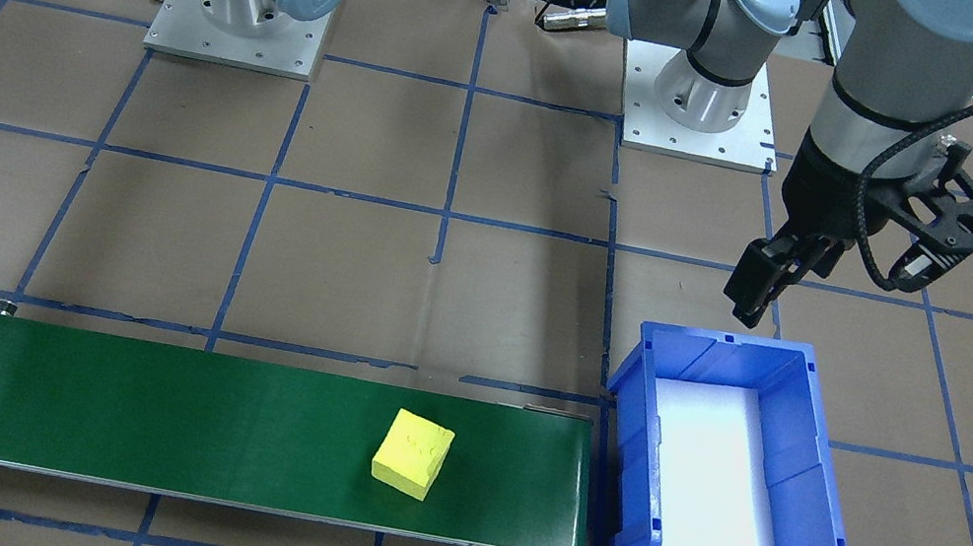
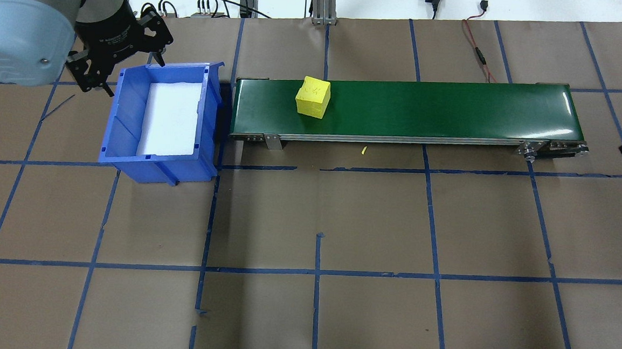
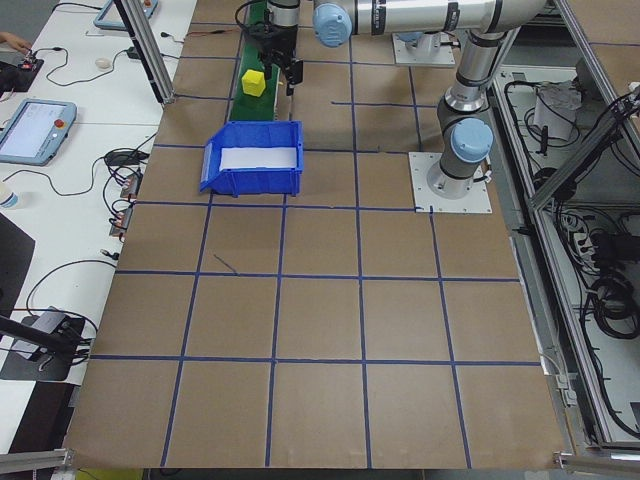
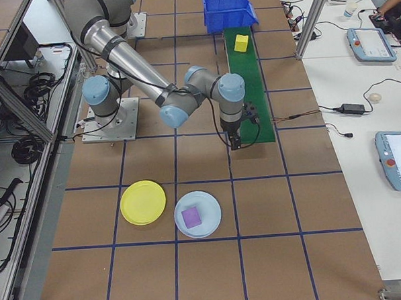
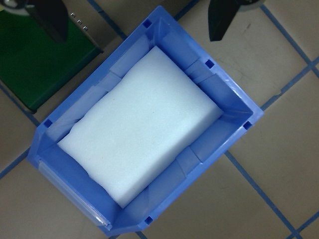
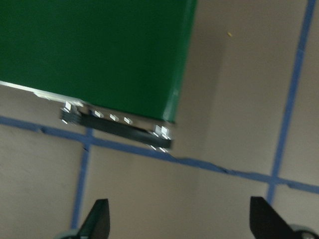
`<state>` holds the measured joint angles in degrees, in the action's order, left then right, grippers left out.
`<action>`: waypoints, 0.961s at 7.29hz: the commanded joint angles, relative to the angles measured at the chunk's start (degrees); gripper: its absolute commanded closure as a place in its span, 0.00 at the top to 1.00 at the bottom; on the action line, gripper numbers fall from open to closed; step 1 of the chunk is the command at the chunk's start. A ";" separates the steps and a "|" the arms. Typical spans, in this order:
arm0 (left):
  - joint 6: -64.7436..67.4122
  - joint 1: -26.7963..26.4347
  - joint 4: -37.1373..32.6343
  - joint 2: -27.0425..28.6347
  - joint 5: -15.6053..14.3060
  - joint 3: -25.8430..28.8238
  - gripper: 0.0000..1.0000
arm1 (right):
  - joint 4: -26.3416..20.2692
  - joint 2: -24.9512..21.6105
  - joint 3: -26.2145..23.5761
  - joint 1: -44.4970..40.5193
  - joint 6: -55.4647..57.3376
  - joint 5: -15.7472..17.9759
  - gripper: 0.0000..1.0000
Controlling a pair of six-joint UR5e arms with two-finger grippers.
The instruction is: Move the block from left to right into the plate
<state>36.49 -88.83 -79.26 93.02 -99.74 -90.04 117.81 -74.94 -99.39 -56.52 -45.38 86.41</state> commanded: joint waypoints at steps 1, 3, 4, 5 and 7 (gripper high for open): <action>-16.12 0.23 -3.51 -4.41 0.51 -0.31 1.00 | -0.04 0.06 2.25 -15.83 24.61 -2.55 1.00; -27.64 0.58 -3.63 -4.96 3.65 -0.31 1.00 | 0.74 2.42 4.46 -23.69 39.17 -5.97 1.00; -32.66 0.85 -3.45 -4.43 3.85 -0.40 1.00 | 0.75 4.26 6.29 -25.72 45.67 -9.21 1.00; -38.36 1.63 -3.10 -3.99 6.98 -1.01 1.00 | 0.93 6.19 8.05 -27.83 49.65 -9.85 1.00; -38.86 3.39 -3.01 -3.73 13.25 -1.37 1.00 | 1.28 6.91 8.95 -28.90 52.22 -10.21 0.99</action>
<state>-1.33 -86.26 -82.30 89.07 -89.15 -91.26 118.91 -68.72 -91.05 -84.50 4.54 76.70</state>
